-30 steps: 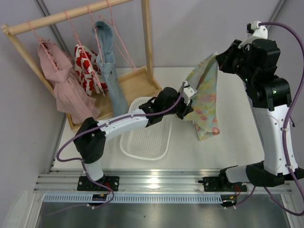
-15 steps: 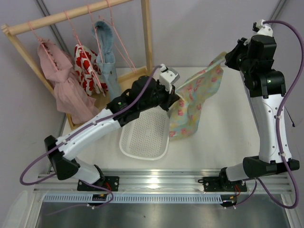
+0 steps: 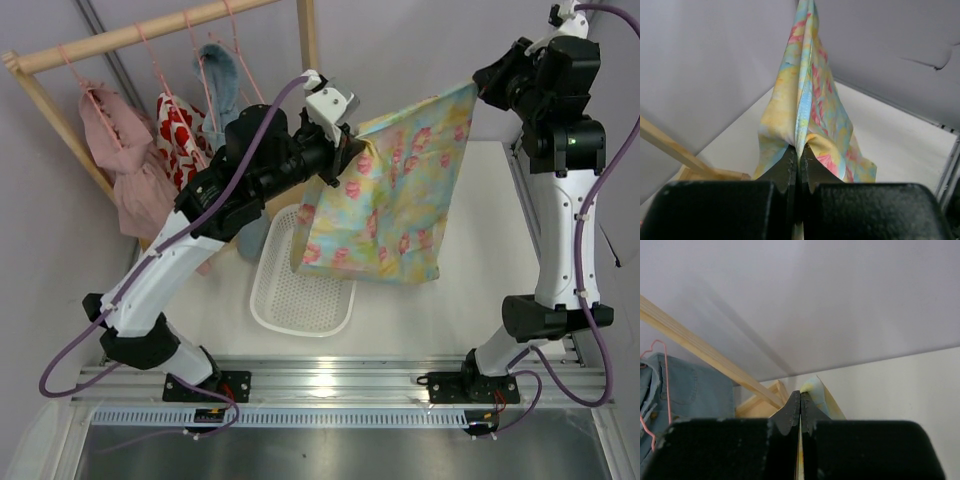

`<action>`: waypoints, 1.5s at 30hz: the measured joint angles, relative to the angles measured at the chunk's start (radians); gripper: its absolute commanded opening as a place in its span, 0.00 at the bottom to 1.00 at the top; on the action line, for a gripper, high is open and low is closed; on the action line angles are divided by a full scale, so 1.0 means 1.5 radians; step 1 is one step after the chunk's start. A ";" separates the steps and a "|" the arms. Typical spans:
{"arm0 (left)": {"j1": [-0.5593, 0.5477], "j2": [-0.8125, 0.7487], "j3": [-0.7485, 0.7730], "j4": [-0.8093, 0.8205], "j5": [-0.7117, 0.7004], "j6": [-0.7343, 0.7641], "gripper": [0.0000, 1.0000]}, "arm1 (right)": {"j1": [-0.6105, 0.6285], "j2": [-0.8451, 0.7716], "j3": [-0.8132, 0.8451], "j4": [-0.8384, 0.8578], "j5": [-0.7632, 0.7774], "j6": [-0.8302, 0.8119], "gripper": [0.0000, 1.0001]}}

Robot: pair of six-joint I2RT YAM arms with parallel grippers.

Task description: Place the skirt on the hanger

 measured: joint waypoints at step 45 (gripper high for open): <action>-0.150 -0.053 -0.517 0.405 0.243 0.093 0.00 | -0.242 -0.484 -0.404 -0.049 -0.023 -0.004 0.00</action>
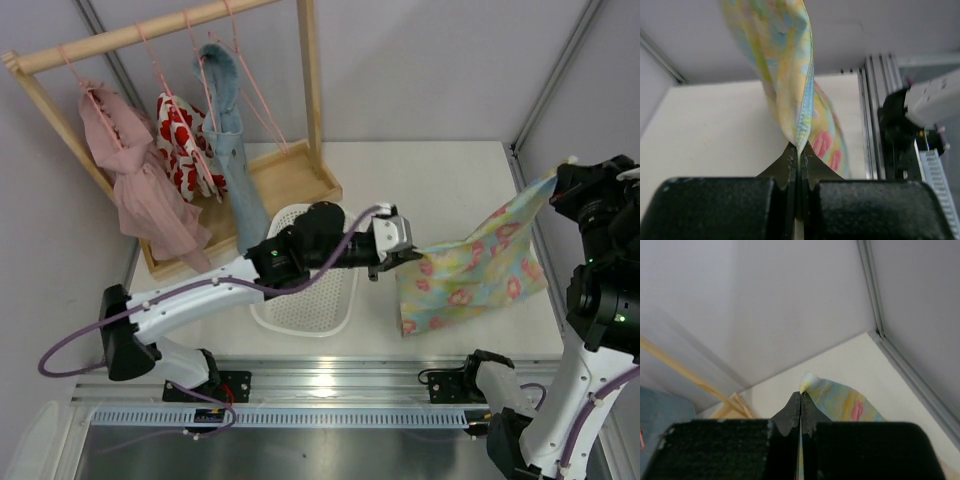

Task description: Place the skirt on the hanger

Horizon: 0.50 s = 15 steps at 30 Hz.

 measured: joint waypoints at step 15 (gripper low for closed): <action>0.016 -0.001 0.092 -0.009 -0.015 -0.137 0.00 | 0.003 0.083 0.047 -0.042 0.072 -0.009 0.00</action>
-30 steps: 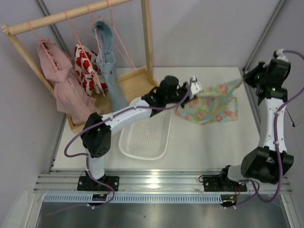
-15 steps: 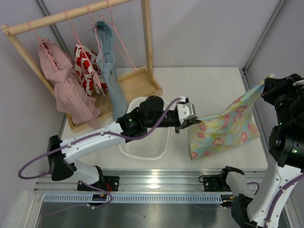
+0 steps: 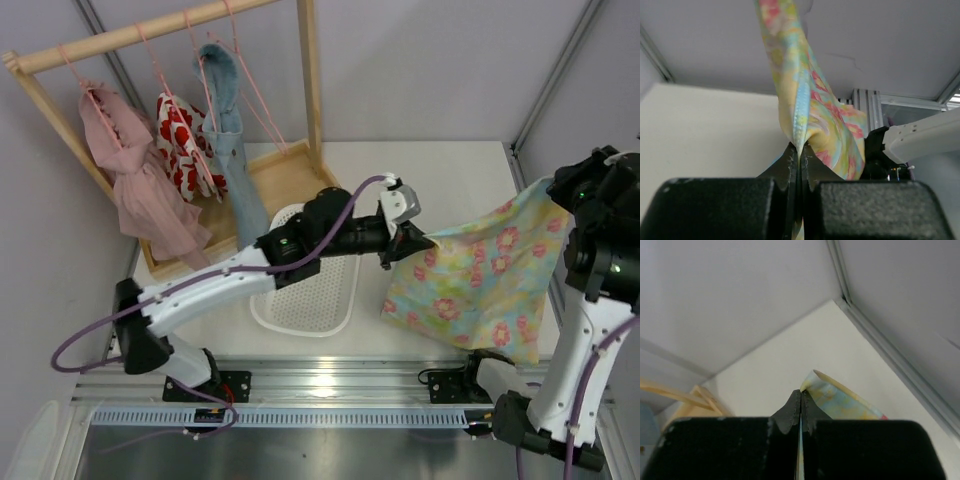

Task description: Place the skirt on the hanger

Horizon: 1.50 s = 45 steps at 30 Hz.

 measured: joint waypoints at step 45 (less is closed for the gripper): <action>0.041 0.215 -0.121 0.043 -0.184 -0.352 0.17 | 0.083 0.049 -0.644 0.278 0.005 0.080 0.41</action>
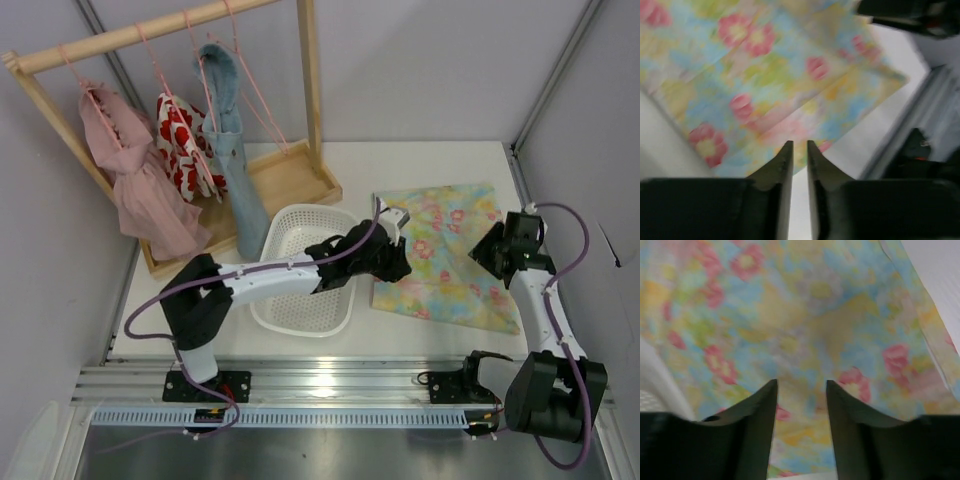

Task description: Place the skirt on the hanger

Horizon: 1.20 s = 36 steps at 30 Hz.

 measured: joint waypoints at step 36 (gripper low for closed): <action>-0.033 0.131 -0.049 -0.082 -0.093 -0.083 0.00 | -0.169 0.063 -0.148 0.124 0.102 0.053 0.00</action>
